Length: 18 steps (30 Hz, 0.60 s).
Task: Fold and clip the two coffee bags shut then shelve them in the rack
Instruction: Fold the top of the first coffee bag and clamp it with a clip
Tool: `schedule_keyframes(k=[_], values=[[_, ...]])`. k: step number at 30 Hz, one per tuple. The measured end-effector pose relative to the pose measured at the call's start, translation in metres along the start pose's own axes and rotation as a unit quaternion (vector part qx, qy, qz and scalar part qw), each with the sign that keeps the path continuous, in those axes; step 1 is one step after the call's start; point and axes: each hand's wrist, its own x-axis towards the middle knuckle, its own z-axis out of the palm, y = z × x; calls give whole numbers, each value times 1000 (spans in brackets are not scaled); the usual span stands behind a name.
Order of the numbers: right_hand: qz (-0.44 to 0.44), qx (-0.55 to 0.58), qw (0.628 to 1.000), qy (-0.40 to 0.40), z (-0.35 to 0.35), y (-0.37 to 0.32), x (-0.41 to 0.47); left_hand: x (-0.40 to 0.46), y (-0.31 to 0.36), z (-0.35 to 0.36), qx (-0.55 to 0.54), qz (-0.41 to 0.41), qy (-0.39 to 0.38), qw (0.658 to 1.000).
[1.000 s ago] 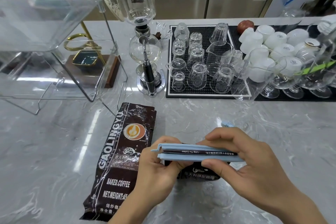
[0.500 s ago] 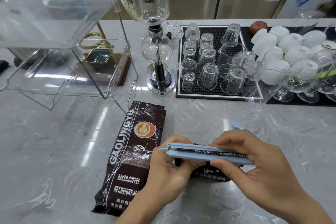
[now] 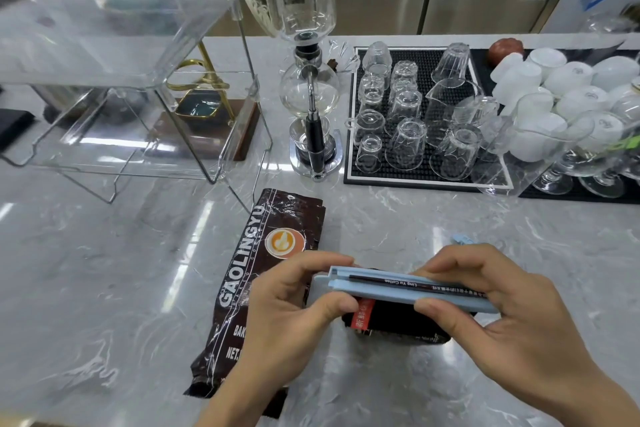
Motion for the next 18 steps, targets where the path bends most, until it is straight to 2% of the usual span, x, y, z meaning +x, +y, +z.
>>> schedule_keyframes(k=[12,18], values=[[-8,-6,1000,-5,0,-1,1,-2,2,8,-16,26,46,998],[-10,0,1000,-6,0,0,1,-4,0,12,16,35,63,997]])
